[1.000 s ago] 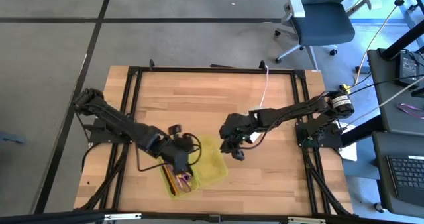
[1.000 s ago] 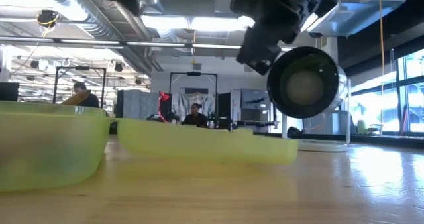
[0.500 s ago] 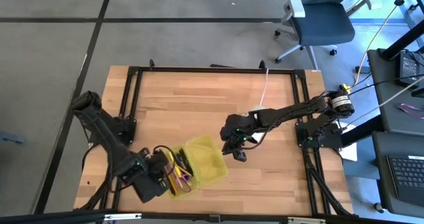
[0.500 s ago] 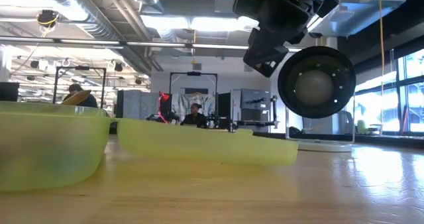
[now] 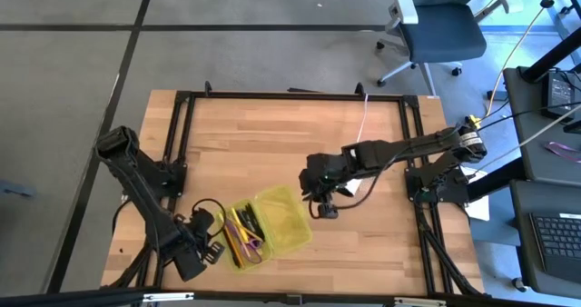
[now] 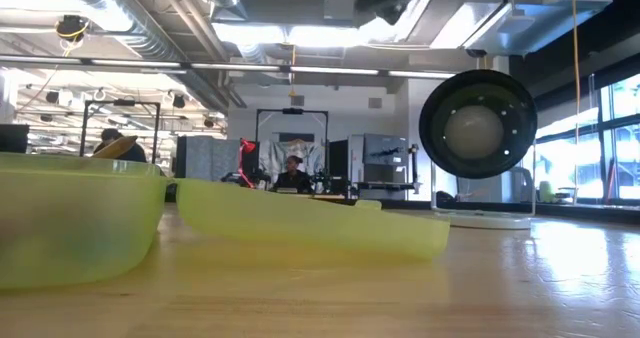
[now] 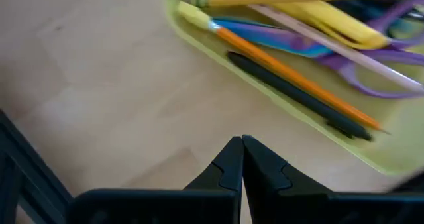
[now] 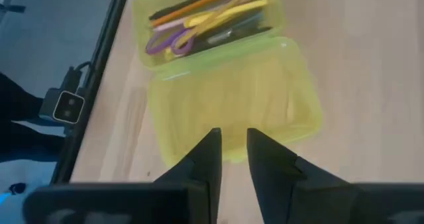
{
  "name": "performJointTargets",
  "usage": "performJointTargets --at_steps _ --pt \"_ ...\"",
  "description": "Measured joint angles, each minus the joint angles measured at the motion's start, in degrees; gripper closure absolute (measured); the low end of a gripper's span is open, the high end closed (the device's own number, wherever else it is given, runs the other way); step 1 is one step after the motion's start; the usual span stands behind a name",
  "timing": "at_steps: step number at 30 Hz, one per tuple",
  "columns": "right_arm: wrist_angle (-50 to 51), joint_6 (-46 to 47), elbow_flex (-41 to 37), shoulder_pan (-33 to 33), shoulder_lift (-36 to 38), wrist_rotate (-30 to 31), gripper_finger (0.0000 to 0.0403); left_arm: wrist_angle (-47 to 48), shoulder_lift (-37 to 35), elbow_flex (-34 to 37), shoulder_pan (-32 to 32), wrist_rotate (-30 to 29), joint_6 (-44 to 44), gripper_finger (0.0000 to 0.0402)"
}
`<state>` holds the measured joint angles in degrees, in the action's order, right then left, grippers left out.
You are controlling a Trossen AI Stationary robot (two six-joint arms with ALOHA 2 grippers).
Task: Pick & place school supplies into a supply box
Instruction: Close the yellow supply box
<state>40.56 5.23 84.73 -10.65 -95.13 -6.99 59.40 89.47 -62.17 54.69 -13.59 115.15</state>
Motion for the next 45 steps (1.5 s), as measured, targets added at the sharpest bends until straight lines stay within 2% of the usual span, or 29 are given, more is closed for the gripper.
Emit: performJointTargets --at_steps 5,13,17,23,26,32,41,45 --pt "1.5 4.2 -0.7 -2.4 -0.3 0.4 0.0326 -1.5 0.0 4.0 0.5 -0.4 1.2 0.0400" --pt "6.6 13.5 -1.9 -7.2 -2.8 2.6 0.0326 -9.7 0.0 11.0 0.5 -3.3 1.2 0.0400" --pt "7.6 19.3 -1.8 -9.3 -3.5 4.9 0.0326 -9.9 0.0 13.2 0.4 -3.6 1.1 0.0398" --pt "11.6 29.9 -1.8 -13.1 -4.9 6.8 0.0326 -10.1 0.0 16.4 -0.2 -9.4 1.1 0.0399" --pt "12.2 33.8 -1.8 -15.2 -6.2 7.0 0.0326 -10.4 0.0 17.3 -1.4 -10.1 1.1 0.0399" --pt "12.7 36.7 -1.8 -18.6 -10.0 7.2 0.0326 -13.7 0.0 18.8 -3.6 -11.7 -0.1 0.0400" --pt "13.8 36.6 -2.1 -20.8 -14.7 15.9 0.0326 -13.1 0.0 18.8 -12.0 -16.6 -9.4 0.0400" --pt "9.5 38.3 -6.4 -21.8 -13.8 16.5 0.0326 -13.4 0.0 18.8 -16.5 -14.9 -16.9 0.0399"
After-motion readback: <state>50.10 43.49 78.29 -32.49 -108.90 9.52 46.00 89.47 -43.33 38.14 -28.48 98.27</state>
